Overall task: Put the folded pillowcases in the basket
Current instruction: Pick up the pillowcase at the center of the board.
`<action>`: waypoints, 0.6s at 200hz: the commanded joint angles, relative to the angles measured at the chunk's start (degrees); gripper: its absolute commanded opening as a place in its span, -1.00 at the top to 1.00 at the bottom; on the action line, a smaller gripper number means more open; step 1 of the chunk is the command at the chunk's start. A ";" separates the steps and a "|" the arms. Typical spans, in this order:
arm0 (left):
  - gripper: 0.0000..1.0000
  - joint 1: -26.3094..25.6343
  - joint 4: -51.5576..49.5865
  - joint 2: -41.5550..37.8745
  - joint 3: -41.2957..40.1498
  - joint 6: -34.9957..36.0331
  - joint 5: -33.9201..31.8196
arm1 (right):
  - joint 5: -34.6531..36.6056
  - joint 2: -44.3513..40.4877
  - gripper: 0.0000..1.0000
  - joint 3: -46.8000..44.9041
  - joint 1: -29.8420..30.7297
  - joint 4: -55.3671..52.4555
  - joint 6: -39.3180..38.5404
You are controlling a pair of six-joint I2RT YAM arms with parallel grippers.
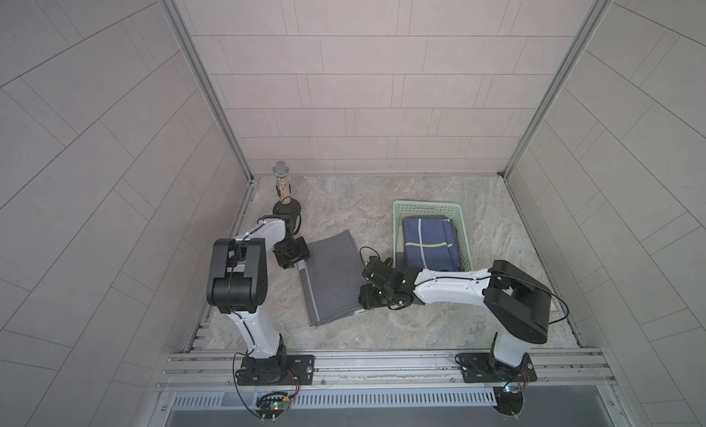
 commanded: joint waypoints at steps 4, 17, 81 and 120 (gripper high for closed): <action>0.14 0.17 -2.09 0.94 -0.53 0.46 0.30 | 0.26 3.50 0.08 1.87 0.61 -2.51 0.22; 0.29 0.10 -1.83 0.73 -0.73 0.44 0.90 | -0.31 4.65 0.39 2.30 0.82 -2.32 0.28; 1.00 -1.91 -0.58 -3.22 -2.29 -0.51 1.32 | 1.42 2.52 1.00 1.15 1.10 -1.42 -0.13; 1.00 -4.15 -0.94 -9.00 -2.86 -1.79 0.32 | 3.97 -1.45 1.00 1.97 1.68 -3.42 -1.94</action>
